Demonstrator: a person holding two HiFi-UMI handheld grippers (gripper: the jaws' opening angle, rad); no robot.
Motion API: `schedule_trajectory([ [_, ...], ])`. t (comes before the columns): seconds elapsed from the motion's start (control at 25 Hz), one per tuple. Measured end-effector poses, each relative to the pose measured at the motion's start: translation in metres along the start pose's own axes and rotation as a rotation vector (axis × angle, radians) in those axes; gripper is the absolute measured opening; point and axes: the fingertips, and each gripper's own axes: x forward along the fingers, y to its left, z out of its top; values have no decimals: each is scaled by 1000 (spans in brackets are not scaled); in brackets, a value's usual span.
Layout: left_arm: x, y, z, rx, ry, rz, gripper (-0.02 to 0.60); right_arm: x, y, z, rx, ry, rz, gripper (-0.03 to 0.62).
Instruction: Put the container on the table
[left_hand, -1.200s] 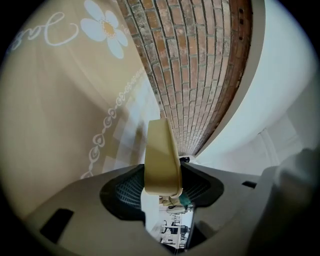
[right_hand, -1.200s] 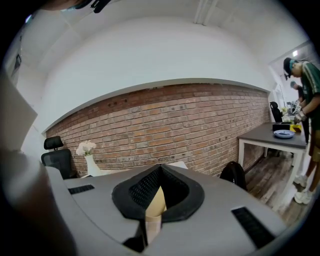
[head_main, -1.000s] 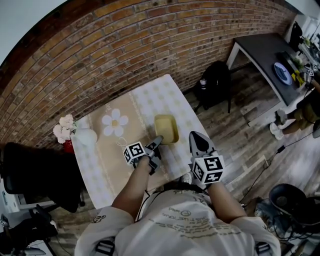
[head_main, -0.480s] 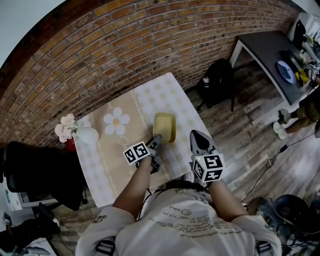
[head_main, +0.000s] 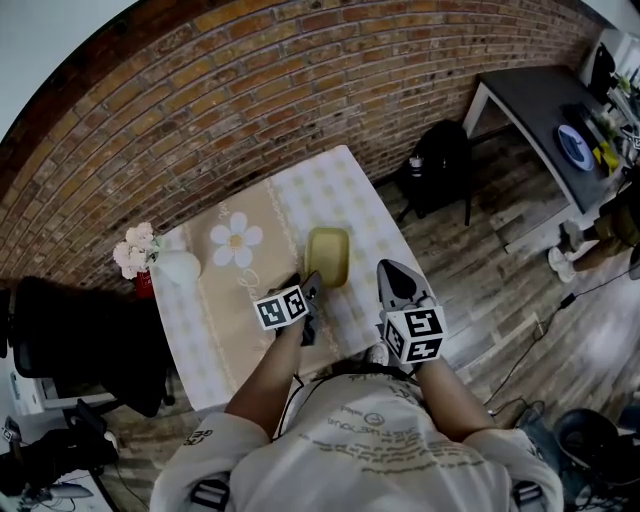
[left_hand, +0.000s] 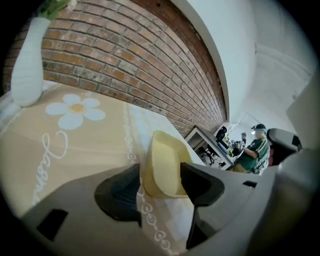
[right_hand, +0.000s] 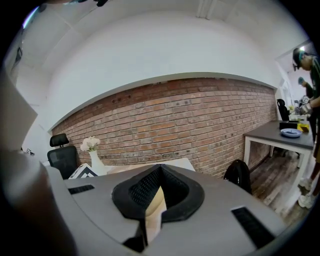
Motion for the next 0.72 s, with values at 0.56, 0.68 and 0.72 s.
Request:
schedule_trajectory([
  [0.56, -59, -34, 30, 313, -190, 151, 6, 15, 25, 12, -44, -13, 152, 2],
  [0.68, -75, -51, 43, 331, -245, 145, 6, 21, 29, 15, -51, -14, 181, 2],
  [0.72, -81, -58, 48, 339, -262, 142, 6, 23, 31, 16, -51, -15, 188, 2],
])
